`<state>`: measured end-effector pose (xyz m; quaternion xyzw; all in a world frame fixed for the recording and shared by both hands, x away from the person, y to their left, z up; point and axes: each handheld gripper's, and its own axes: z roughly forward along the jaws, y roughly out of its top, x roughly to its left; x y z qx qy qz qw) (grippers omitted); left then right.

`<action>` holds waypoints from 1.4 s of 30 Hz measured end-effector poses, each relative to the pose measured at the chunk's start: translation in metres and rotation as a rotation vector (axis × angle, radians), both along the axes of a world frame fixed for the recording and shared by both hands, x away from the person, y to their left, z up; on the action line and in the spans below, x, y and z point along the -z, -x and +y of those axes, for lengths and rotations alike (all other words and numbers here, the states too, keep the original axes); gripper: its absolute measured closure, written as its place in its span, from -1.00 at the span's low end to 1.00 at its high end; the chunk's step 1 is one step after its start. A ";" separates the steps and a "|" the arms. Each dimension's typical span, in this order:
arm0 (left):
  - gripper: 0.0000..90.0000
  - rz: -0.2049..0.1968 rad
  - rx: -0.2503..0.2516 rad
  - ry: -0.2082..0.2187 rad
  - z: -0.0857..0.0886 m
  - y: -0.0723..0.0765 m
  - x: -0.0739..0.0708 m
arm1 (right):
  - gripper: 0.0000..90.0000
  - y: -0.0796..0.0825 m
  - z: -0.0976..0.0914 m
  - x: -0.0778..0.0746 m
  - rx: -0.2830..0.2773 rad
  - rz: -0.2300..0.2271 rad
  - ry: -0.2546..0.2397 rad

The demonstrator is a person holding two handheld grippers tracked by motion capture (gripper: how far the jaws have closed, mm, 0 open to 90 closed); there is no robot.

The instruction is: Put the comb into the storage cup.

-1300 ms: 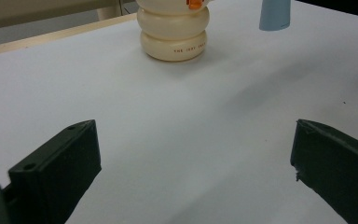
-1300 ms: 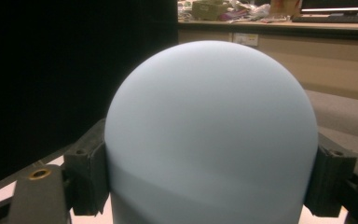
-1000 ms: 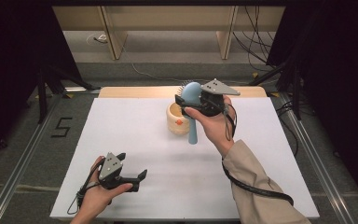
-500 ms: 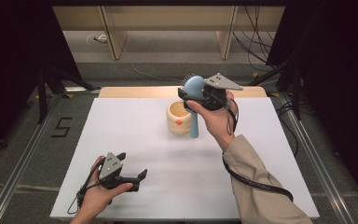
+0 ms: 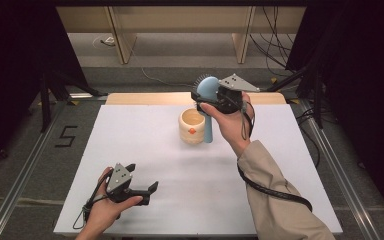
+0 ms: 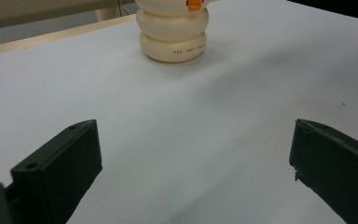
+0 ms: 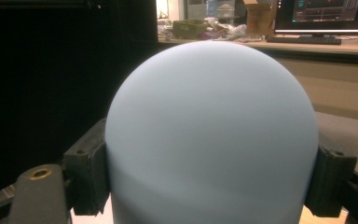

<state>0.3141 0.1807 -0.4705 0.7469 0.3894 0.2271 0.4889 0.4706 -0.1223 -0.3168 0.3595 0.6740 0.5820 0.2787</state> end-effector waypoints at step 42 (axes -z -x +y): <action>-0.95 -0.004 -0.009 0.001 0.000 -0.001 0.000 | -0.54 -0.021 0.005 -0.009 0.014 -0.034 -0.017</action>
